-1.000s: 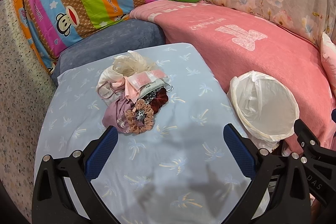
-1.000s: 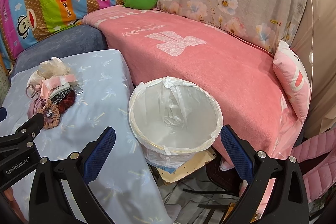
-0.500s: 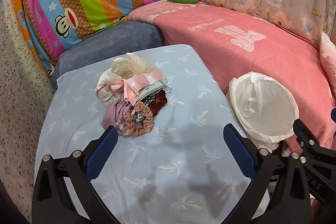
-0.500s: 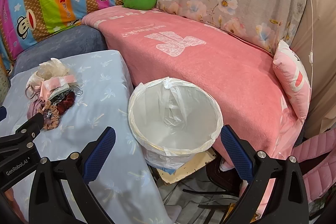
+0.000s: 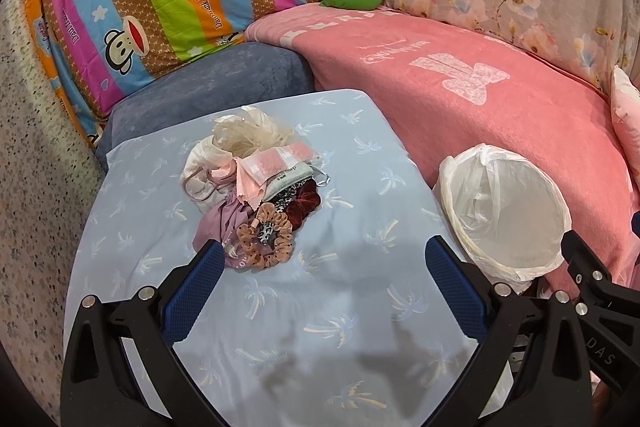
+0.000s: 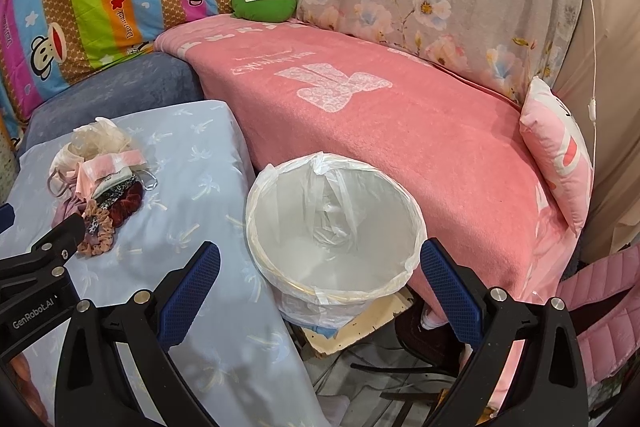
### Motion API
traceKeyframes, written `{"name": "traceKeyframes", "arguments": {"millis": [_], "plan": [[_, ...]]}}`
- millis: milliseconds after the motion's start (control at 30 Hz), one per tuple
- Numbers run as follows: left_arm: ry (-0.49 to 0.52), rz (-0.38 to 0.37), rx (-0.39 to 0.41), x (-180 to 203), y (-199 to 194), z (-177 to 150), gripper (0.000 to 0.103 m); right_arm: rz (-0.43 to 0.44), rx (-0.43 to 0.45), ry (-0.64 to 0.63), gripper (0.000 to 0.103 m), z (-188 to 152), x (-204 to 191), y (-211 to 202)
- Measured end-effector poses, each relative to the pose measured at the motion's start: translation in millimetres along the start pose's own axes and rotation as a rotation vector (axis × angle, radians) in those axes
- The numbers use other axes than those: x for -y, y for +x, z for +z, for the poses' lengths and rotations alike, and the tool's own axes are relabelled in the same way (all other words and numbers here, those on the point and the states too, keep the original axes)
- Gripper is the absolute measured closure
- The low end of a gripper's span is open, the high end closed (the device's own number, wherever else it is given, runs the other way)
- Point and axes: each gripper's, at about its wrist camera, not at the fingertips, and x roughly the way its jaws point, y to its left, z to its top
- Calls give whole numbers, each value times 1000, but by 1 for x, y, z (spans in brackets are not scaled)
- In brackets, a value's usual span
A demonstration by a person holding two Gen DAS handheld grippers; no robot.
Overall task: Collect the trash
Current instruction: 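Close the left tool on the mauve pouch while the right tool grasps the brown scrunchie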
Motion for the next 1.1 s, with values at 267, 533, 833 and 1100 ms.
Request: {"name": "traceKeyframes", "arguments": {"millis": [267, 533, 833, 1100], "plan": [[-26, -7, -14, -12, 11, 5, 7, 13, 7, -3, 6, 5, -9, 3], [-53, -2, -12, -33, 23, 7, 7, 62, 33, 9, 6, 11, -32, 8], [-133, -22, -26, -83, 48, 5, 7, 119, 23, -26, 6, 13, -71, 26], [-167, -12, -65, -126, 75, -5, 7, 181, -10, -52, 6, 12, -109, 46]]}}
